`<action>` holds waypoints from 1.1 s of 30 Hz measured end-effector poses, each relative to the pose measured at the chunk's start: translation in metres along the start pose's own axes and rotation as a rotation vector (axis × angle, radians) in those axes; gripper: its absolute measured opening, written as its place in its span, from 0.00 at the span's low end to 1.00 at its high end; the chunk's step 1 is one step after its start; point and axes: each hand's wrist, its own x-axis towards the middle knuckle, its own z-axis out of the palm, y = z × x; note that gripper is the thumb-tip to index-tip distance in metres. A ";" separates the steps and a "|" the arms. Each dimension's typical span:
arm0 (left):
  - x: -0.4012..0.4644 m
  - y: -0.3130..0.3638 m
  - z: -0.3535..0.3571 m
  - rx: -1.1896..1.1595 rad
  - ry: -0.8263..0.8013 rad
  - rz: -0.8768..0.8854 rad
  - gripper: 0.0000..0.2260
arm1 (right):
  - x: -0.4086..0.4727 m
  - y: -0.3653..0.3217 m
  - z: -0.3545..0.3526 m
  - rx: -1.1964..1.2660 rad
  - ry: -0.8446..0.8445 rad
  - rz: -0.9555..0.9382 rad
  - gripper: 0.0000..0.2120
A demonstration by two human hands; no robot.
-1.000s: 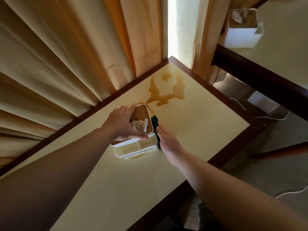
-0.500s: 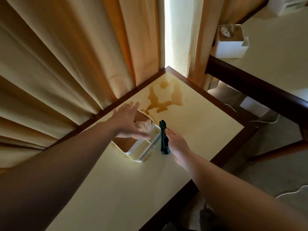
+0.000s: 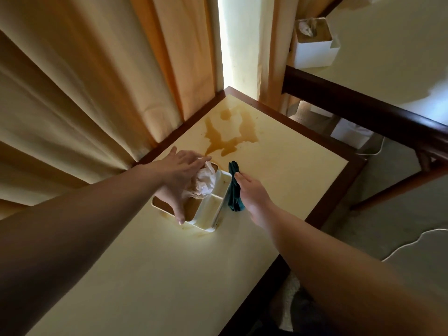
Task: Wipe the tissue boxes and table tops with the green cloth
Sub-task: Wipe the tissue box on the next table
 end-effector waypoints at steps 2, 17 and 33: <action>-0.006 0.000 0.007 -0.088 0.015 -0.051 0.72 | 0.002 -0.004 0.007 0.005 0.005 -0.001 0.16; -0.036 0.019 0.054 -0.405 0.139 -0.258 0.76 | -0.054 0.059 0.030 -0.056 -0.123 -0.031 0.13; -0.031 0.023 0.052 -0.434 0.135 -0.279 0.74 | 0.006 0.007 0.035 -0.038 -0.146 -0.046 0.16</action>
